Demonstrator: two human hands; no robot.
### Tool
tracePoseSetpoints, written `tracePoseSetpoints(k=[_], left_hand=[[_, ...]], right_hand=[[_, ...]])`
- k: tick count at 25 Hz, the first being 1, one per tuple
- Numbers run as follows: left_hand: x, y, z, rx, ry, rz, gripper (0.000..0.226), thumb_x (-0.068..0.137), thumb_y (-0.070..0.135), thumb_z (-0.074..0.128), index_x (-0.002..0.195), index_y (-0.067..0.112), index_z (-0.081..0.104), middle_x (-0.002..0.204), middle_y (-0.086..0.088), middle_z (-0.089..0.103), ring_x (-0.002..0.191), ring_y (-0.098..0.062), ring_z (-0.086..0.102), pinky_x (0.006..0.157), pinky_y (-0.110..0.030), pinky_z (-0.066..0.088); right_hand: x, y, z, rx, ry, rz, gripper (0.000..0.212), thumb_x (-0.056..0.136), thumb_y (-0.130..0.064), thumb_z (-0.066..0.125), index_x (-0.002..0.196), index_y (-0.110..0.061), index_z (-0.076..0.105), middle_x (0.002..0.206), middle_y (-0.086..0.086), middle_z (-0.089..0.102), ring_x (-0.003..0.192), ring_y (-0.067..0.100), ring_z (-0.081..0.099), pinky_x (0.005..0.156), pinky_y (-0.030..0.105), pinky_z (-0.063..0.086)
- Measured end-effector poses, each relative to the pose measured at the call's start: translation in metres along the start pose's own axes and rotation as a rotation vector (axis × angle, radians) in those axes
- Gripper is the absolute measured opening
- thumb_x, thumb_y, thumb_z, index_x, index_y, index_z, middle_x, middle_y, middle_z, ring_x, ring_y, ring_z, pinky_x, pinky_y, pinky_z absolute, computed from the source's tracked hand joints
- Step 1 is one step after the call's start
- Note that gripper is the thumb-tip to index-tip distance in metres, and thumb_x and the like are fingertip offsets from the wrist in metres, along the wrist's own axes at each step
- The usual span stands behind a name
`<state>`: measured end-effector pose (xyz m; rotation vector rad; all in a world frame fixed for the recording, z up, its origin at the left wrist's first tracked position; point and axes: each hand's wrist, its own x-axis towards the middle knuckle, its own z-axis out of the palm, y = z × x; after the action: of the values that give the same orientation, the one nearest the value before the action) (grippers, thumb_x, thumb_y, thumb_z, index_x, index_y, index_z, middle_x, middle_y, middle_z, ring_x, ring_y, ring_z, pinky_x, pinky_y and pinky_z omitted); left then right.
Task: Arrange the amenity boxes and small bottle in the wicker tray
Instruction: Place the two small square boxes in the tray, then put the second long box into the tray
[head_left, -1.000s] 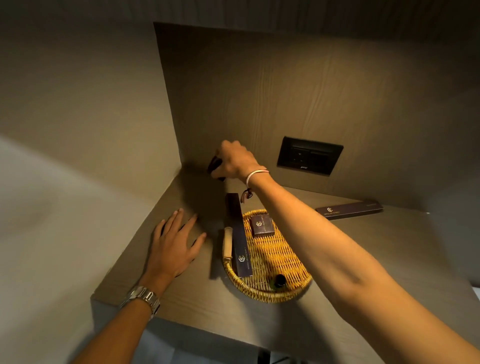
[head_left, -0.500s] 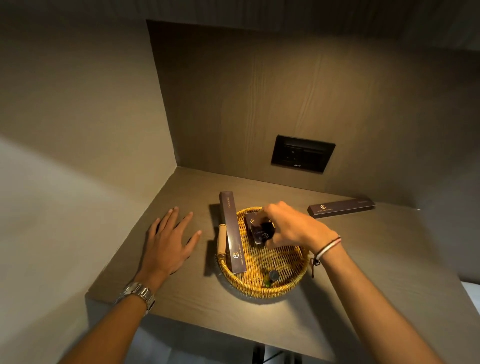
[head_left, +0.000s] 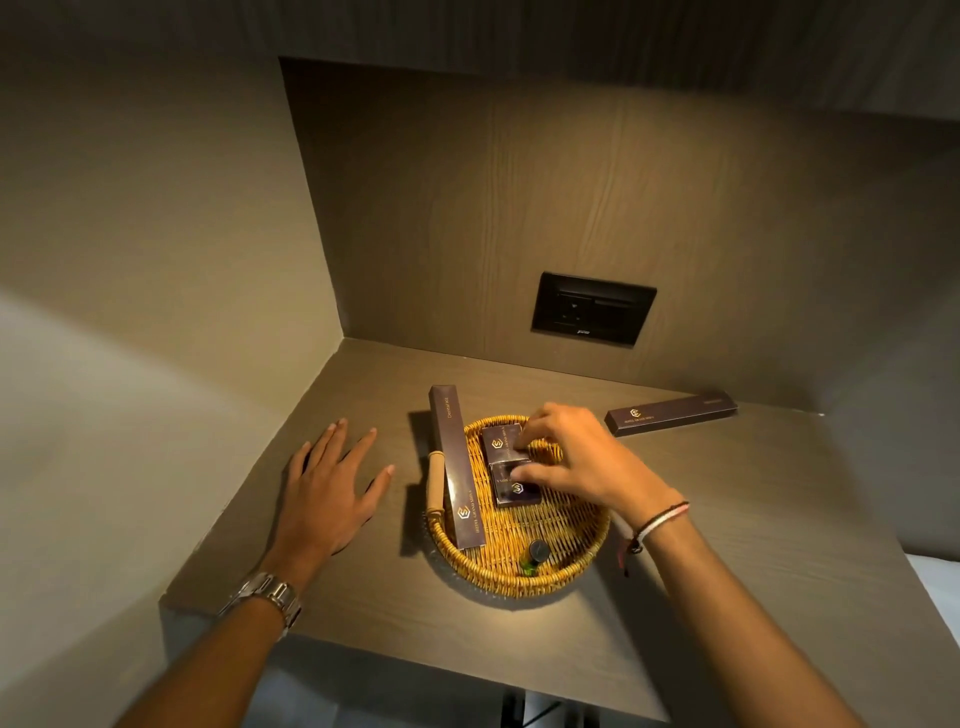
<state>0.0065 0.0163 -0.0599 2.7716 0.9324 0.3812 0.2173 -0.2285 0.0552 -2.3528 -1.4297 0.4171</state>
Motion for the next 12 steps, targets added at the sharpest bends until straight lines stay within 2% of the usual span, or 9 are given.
tracePoseSetpoints(k=[2,3,4,6,8,12], left_hand=[[0.000,0.000,0.000,-0.002,0.003,0.000,0.066,0.093,0.066,0.035,0.151,0.034,0.030,0.163,-0.009,0.024,0.150,-0.023,0.020,0.120,-0.049,0.015],[-0.001,0.000,-0.001,-0.002,0.002,-0.001,0.066,0.093,0.065,0.036,0.151,0.034,0.030,0.162,-0.009,0.025,0.150,-0.023,0.020,0.119,-0.049,0.015],[-0.002,-0.001,-0.001,0.001,0.002,-0.002,0.066,0.093,0.065,0.035,0.151,0.034,0.030,0.162,-0.009,0.025,0.150,-0.023,0.020,0.119,-0.049,0.016],[-0.003,-0.002,0.000,0.018,0.004,0.003,0.066,0.093,0.066,0.034,0.151,0.034,0.031,0.162,-0.009,0.026,0.149,-0.023,0.021,0.119,-0.049,0.017],[-0.003,-0.002,0.000,0.019,0.013,0.002,0.067,0.092,0.066,0.033,0.151,0.034,0.032,0.162,-0.010,0.027,0.149,-0.023,0.022,0.119,-0.049,0.018],[-0.001,0.000,-0.001,0.007,0.015,0.021,0.068,0.091,0.066,0.033,0.150,0.033,0.033,0.161,-0.010,0.028,0.149,-0.024,0.021,0.119,-0.049,0.018]], right_hand=[[0.007,0.028,-0.024,0.056,0.233,0.037,0.026,0.088,-0.037,0.070,0.110,-0.024,0.069,0.113,-0.003,0.064,0.106,0.014,0.061,0.087,0.032,0.054],[0.012,0.046,-0.037,0.028,0.285,0.102,0.025,0.089,-0.027,0.070,0.114,-0.023,0.069,0.118,0.001,0.066,0.110,0.018,0.063,0.090,0.036,0.054],[0.018,0.062,-0.049,-0.035,0.245,0.200,0.033,0.089,-0.015,0.070,0.121,-0.021,0.066,0.126,0.006,0.065,0.117,0.024,0.062,0.095,0.040,0.053],[0.030,0.090,-0.062,-0.172,-0.012,0.382,0.052,0.086,-0.002,0.070,0.134,-0.018,0.059,0.137,0.013,0.059,0.124,0.032,0.057,0.101,0.046,0.051],[0.034,0.105,-0.058,-0.272,-0.156,0.432,0.051,0.085,0.000,0.070,0.132,-0.016,0.060,0.133,0.016,0.061,0.120,0.033,0.059,0.100,0.045,0.051],[0.027,0.104,-0.055,-0.375,-0.093,0.393,0.046,0.087,-0.018,0.074,0.130,-0.016,0.058,0.126,0.015,0.064,0.115,0.033,0.062,0.094,0.045,0.052]])
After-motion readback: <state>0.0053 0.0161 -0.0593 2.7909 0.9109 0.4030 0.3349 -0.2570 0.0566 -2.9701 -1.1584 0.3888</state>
